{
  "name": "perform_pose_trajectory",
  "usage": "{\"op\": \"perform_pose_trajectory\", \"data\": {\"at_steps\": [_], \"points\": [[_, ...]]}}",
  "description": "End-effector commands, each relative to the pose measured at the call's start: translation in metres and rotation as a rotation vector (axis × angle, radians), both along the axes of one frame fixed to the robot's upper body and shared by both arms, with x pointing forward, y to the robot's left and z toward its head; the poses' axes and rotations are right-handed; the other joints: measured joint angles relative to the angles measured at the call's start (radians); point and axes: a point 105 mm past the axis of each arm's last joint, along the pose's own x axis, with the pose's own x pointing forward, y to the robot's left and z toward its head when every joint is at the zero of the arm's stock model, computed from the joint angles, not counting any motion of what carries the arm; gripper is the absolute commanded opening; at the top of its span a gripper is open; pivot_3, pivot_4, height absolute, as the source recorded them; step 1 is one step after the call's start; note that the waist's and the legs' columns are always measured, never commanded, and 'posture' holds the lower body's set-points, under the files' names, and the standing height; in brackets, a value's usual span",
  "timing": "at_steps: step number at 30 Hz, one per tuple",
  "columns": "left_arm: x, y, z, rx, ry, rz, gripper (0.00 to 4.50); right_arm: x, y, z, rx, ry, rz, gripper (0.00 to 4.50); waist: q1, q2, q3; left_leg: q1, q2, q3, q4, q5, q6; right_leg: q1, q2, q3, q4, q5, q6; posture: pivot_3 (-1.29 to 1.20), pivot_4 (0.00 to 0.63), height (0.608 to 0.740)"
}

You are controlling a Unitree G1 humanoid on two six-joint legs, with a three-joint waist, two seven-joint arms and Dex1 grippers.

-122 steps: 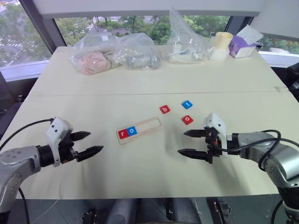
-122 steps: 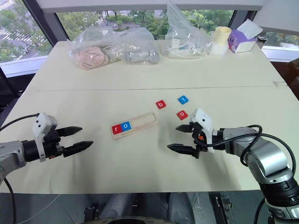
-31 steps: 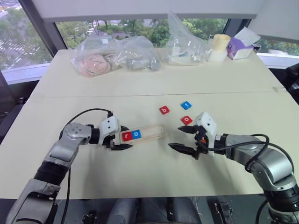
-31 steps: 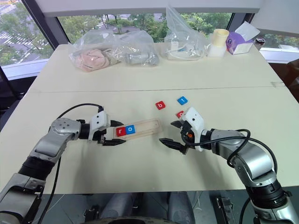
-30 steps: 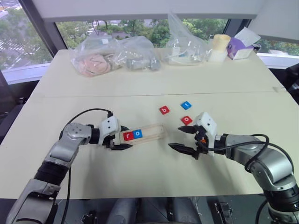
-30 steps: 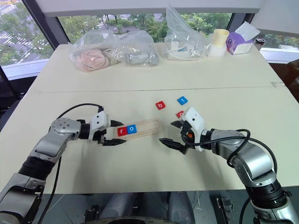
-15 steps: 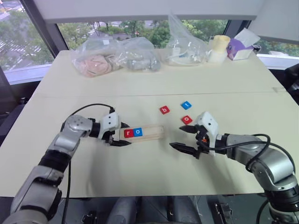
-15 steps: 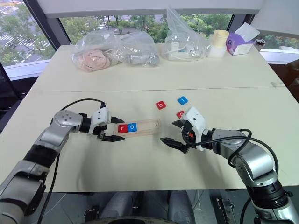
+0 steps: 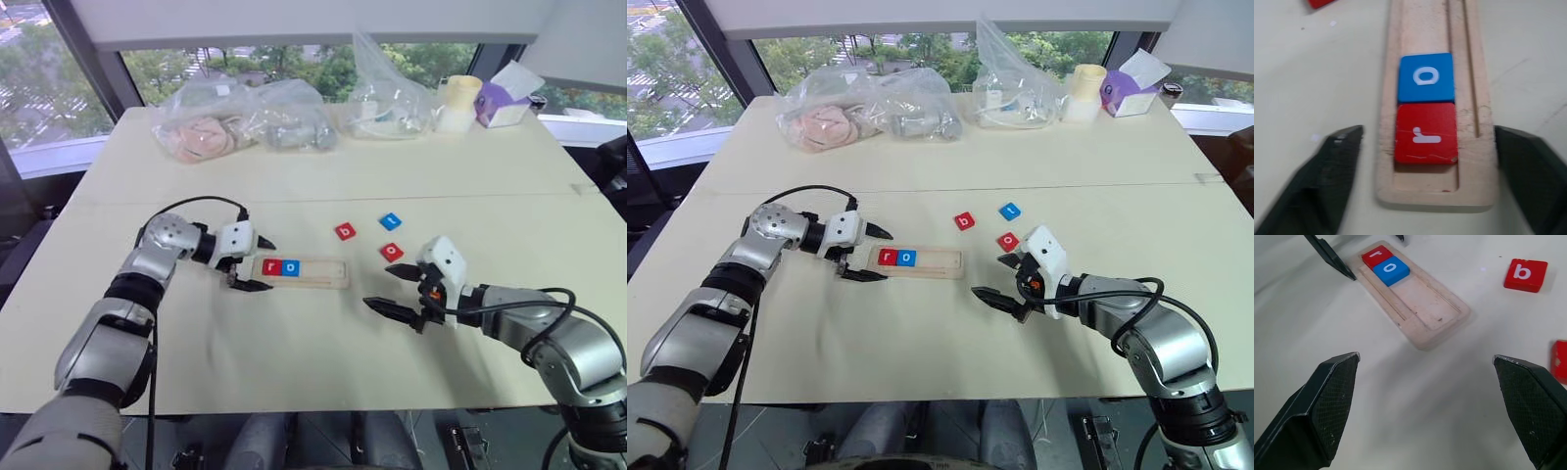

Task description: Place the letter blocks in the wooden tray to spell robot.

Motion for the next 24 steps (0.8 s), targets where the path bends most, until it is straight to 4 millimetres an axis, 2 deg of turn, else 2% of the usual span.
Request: {"op": "perform_pose_trajectory", "data": {"at_steps": [1,5,9,11,14,18,20,24], "points": [[-0.012,0.01,-0.029,0.079,0.099,0.017,4.48,0.0,0.005,0.012,0.022,-0.049,0.015,4.5,0.0,0.0,0.0,0.0,0.0,0.0,0.0,0.0,0.0,0.0,0.0,0.0,0.0,0.0,0.001,0.0,0.15,0.74],[-0.012,0.013,-0.014,0.018,0.089,0.048,4.48,0.012,0.005,0.016,0.041,-0.083,-0.029,4.5,-0.001,0.0,0.0,0.0,0.0,0.0,-0.001,0.0,0.0,-0.001,0.0,0.0,0.0,-0.001,0.001,0.0,0.15,0.74],[-0.019,0.028,0.014,-0.026,0.104,0.095,4.48,0.041,0.011,0.024,0.069,-0.128,-0.112,4.5,-0.023,0.0,0.0,-0.001,0.0,0.0,-0.001,0.0,0.0,-0.002,0.0,0.0,0.001,0.002,-0.002,0.0,0.15,0.74],[-0.026,0.037,0.029,-0.035,0.129,0.121,4.48,0.062,0.014,0.023,0.055,-0.14,-0.18,4.5,-0.027,-0.002,0.002,-0.002,0.0,-0.001,-0.002,0.0,0.0,-0.004,0.001,0.0,0.001,0.002,-0.003,0.0,0.15,0.74],[-0.034,0.047,0.05,-0.081,0.151,0.197,4.48,0.091,0.027,0.026,0.064,-0.148,-0.246,4.5,-0.041,-0.002,0.003,-0.003,0.0,0.0,-0.003,0.0,0.0,-0.007,0.001,0.002,0.002,0.002,-0.003,0.0,0.15,0.74],[-0.036,0.057,0.081,-0.274,0.125,0.369,4.48,0.119,0.054,0.03,0.061,-0.143,-0.267,4.5,-0.047,-0.002,0.003,-0.003,0.0,0.0,-0.004,0.0,0.0,-0.008,0.001,0.002,0.002,0.002,-0.003,0.0,0.15,0.74],[-0.043,0.059,0.085,-0.311,0.11,0.421,4.48,0.128,0.062,0.026,0.037,-0.127,-0.285,4.5,-0.052,-0.002,0.003,-0.003,0.0,0.0,-0.005,0.0,0.0,-0.008,0.001,0.002,0.002,0.002,-0.003,0.0,0.15,0.74],[-0.063,0.057,0.094,-0.375,0.119,0.476,4.48,0.134,0.068,0.017,-0.018,-0.108,-0.293,4.5,-0.049,-0.002,0.004,-0.003,-0.001,0.0,-0.006,0.0,-0.001,-0.009,0.001,0.003,0.002,0.002,-0.003,0.0,0.15,0.74]]}}
